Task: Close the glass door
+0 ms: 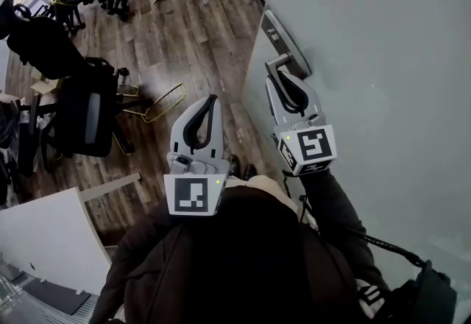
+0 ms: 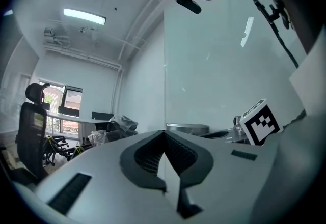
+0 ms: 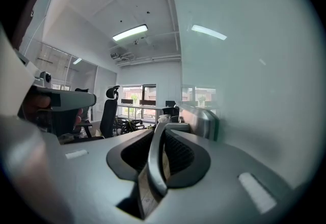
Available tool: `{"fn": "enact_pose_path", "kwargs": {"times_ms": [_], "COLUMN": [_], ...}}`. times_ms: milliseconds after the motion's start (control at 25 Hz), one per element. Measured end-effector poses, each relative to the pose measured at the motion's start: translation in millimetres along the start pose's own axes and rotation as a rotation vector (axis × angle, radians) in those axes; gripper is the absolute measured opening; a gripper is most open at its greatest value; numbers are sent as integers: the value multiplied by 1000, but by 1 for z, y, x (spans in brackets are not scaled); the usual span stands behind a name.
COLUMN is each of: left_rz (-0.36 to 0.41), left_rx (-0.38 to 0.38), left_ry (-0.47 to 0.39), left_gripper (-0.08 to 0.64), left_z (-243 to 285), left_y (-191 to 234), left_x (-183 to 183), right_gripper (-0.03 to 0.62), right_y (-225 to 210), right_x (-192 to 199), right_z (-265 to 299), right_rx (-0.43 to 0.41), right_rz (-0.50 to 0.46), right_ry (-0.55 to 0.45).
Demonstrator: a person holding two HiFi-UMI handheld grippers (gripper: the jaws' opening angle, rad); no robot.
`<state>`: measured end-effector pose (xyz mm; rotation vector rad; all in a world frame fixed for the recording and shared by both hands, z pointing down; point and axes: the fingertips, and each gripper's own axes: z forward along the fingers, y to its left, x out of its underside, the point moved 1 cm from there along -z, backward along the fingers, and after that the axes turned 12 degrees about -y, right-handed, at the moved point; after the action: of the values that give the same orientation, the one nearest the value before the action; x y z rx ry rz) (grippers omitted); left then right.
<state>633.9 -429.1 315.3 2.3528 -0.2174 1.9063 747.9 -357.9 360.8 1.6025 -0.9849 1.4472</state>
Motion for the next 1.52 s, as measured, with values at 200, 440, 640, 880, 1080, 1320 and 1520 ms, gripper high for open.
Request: {"fn": "enact_pose_path", "kwargs": {"times_ms": [200, 440, 640, 880, 1080, 1320, 1520], "left_rz": [26, 27, 24, 15, -5, 23, 31], "left_rx": [-81, -206, -267, -281, -289, -269, -300], "left_ry": [-5, 33, 11, 9, 31, 29, 34], "left_gripper": [-3, -3, -3, -3, -3, -3, -3], "left_z": [-42, -116, -162, -224, -266, -293, -319], "left_y": [-2, -6, 19, 55, 75, 70, 55], "left_x": [-13, -10, -22, -31, -28, -41, -46], "right_gripper": [71, 71, 71, 69, 69, 69, 69], "right_y": [33, 72, 106, 156, 204, 260, 300], "right_x": [-2, -4, -3, -4, -3, -9, -14], "right_z": [-3, -8, -12, -20, -27, -44, -64], "right_rx": [-42, -108, -138, -171, -237, -317, -379], "right_rz": [20, 33, 50, 63, 55, 47, 55], "right_ry": [1, 17, 17, 9, 5, 14, 2]}}
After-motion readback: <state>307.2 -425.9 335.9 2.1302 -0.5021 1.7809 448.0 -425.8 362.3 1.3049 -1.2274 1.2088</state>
